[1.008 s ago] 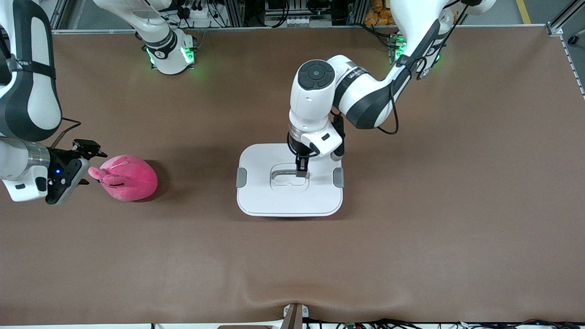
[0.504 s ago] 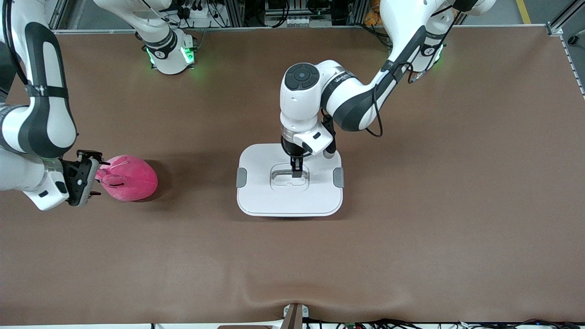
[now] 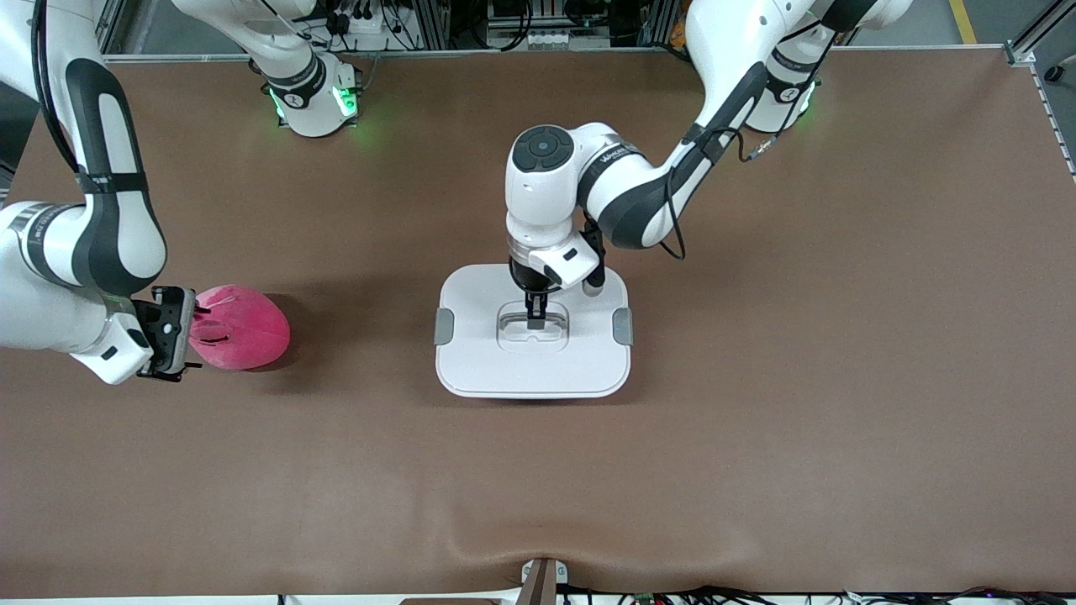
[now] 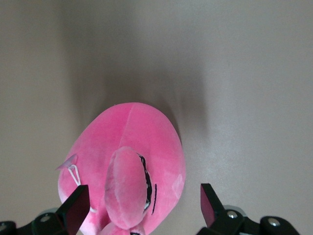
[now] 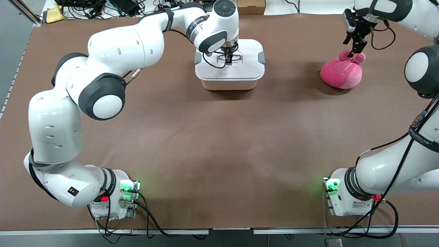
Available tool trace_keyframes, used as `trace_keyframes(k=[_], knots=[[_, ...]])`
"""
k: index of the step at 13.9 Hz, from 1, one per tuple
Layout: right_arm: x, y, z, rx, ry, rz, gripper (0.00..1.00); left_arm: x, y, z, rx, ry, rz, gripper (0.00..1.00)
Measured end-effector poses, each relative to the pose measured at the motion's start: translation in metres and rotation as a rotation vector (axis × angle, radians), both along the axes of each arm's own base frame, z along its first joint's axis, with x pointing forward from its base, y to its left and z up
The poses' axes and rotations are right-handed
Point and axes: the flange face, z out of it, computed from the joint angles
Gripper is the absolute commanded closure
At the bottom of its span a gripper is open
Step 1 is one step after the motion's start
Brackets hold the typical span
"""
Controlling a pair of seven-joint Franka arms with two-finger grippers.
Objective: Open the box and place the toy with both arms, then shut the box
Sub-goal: 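Grasp the lid handle with the left gripper while the right gripper grasps the toy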
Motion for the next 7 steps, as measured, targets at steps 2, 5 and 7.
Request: trace_keyframes(k=[2,5,7], knots=[[-0.0014,0.0002,-0.0028,0.003,0.003,0.015,0.0,0.0016,0.0011,0.0,0.002,-0.004,0.001,0.54],[-0.0019,0.0007,-0.0058,0.006,0.007,0.029,0.0,0.003,0.0019,0.0008,0.003,-0.009,0.002,0.66],[-0.0033,0.002,-0.0083,0.009,0.018,0.032,0.03,0.0031,0.0018,0.001,0.003,-0.011,0.001,0.72]])
